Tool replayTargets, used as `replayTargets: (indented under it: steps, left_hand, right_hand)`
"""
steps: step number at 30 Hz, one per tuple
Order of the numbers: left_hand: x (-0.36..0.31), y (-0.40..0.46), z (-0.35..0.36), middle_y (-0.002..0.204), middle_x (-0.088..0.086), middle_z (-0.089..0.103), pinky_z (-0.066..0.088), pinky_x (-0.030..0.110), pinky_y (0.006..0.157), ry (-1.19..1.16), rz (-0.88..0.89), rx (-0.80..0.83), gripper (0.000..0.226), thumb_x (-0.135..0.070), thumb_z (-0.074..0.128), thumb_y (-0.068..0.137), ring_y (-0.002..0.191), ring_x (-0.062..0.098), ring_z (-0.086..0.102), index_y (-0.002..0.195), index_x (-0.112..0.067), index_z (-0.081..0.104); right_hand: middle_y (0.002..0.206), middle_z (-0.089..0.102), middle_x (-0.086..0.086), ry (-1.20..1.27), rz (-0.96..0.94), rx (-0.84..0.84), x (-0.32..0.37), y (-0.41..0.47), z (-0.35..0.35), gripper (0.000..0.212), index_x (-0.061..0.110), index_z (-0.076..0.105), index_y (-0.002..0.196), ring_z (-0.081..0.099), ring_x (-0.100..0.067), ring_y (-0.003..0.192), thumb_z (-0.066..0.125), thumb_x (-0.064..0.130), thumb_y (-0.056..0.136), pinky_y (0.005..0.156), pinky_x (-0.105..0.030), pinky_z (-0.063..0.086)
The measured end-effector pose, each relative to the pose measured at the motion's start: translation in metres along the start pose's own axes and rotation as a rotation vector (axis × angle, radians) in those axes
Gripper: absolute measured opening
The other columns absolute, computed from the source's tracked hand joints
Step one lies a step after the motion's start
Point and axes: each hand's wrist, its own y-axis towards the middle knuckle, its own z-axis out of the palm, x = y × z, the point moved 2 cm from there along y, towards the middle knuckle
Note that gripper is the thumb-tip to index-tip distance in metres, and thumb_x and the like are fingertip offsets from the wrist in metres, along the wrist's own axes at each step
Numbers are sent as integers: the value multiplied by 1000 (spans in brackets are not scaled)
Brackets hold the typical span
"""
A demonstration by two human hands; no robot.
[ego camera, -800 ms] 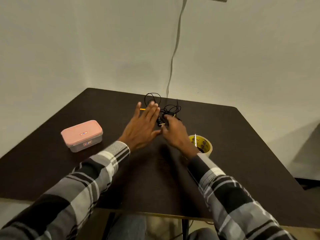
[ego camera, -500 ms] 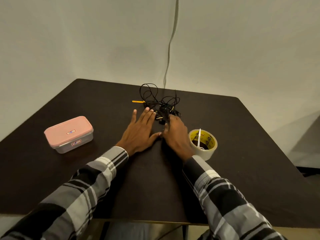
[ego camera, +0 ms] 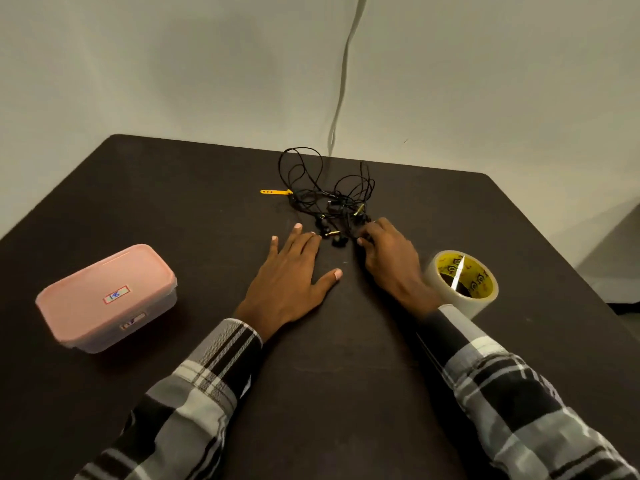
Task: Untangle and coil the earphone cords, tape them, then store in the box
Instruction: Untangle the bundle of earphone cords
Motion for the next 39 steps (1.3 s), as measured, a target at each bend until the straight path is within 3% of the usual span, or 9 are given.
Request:
replayTargets:
  steps: [6,9,13,16,19,28,32,36,39]
  left_hand:
    - [2,0,-6,162,1,19,-2,40,121,-160,-25,-35,74,-51,52,94,152,15,-3,153,-18,22]
    - [0,-4,-10,162,2,22,2,38,121,-241,-42,-111,73,-45,59,93,152,15,5,153,-20,25]
    - [-4,-2,-9,160,1,28,11,44,123,-368,-40,-162,73,-39,65,90,151,13,11,152,-24,28]
    - [-7,4,-4,146,0,52,31,47,116,-411,33,-186,52,-36,67,90,146,11,30,138,-27,51]
    - [-8,6,-5,112,-4,73,51,35,93,-408,71,-306,19,-24,68,90,114,8,62,109,-21,73]
    - [12,11,-21,53,-14,57,53,26,55,-866,-149,-483,13,-16,66,93,49,1,53,84,-25,71]
    - [16,8,-23,62,-14,62,51,24,54,-818,-140,-477,10,-19,67,92,54,-1,53,88,-16,75]
    - [18,7,-17,72,-8,69,49,33,68,-579,-67,-342,46,-59,54,89,65,3,60,66,-25,73]
    - [16,8,-15,78,-14,70,51,36,77,-451,-33,-306,53,-66,45,89,79,4,64,62,-28,70]
  right_hand:
    - [106,51,2,70,-139,-92,4,-10,-2,19,16,62,111,53,-14,88,46,14,101,68,-29,44]
    - [95,53,6,389,-204,-269,10,-16,-12,17,13,60,100,53,-4,79,43,9,102,69,-22,46]
    - [73,51,6,985,-98,-246,20,-21,-24,20,5,55,101,49,-10,59,36,10,107,58,-42,52]
    - [65,48,2,1186,1,-231,23,-22,-30,21,10,58,103,43,-11,51,38,15,107,50,-30,50]
    - [65,52,0,1271,83,-235,18,-21,-33,17,9,62,107,44,-10,49,47,16,104,48,-26,50]
    - [86,68,-6,1125,241,-319,-5,-13,-39,12,8,66,108,58,-9,55,59,10,98,52,-27,54]
    - [85,72,-1,948,317,-406,-20,-11,-33,8,19,68,98,65,-11,62,60,18,98,61,-33,58]
    - [93,71,5,687,325,-432,-29,-12,-34,9,24,69,95,67,-10,84,61,27,97,79,-36,59]
    - [93,69,7,617,289,-440,-28,-13,-34,11,21,69,97,64,-6,84,60,27,97,76,-31,56]
